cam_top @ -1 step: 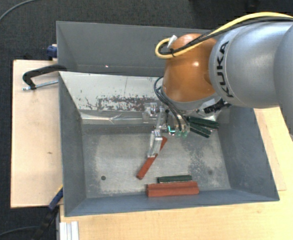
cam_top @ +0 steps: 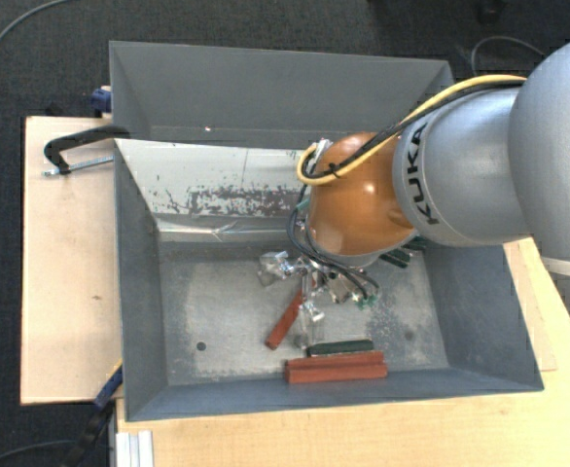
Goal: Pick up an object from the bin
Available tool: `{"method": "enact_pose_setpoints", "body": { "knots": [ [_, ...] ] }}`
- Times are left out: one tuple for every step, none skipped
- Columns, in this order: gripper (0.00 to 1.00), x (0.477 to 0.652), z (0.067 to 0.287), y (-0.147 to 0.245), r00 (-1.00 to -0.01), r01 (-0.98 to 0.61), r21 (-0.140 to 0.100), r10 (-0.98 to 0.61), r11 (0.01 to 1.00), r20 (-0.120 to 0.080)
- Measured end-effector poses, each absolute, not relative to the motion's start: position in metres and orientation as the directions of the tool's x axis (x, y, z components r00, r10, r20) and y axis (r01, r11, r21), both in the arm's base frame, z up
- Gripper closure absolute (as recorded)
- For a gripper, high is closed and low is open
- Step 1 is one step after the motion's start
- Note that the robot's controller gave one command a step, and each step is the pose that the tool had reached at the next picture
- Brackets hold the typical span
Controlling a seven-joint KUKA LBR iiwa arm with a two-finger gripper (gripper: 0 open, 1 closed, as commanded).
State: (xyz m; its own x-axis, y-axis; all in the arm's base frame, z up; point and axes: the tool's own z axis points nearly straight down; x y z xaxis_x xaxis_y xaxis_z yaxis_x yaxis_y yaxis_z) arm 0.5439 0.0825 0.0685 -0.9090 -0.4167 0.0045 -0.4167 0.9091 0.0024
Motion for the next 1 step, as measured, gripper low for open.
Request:
{"method": "enact_pose_setpoints", "body": {
  "knots": [
    [0.0,0.5292,0.1027,0.1002,-0.896,-0.444,0.001,-0.444,0.896,-0.004]
  ]
}}
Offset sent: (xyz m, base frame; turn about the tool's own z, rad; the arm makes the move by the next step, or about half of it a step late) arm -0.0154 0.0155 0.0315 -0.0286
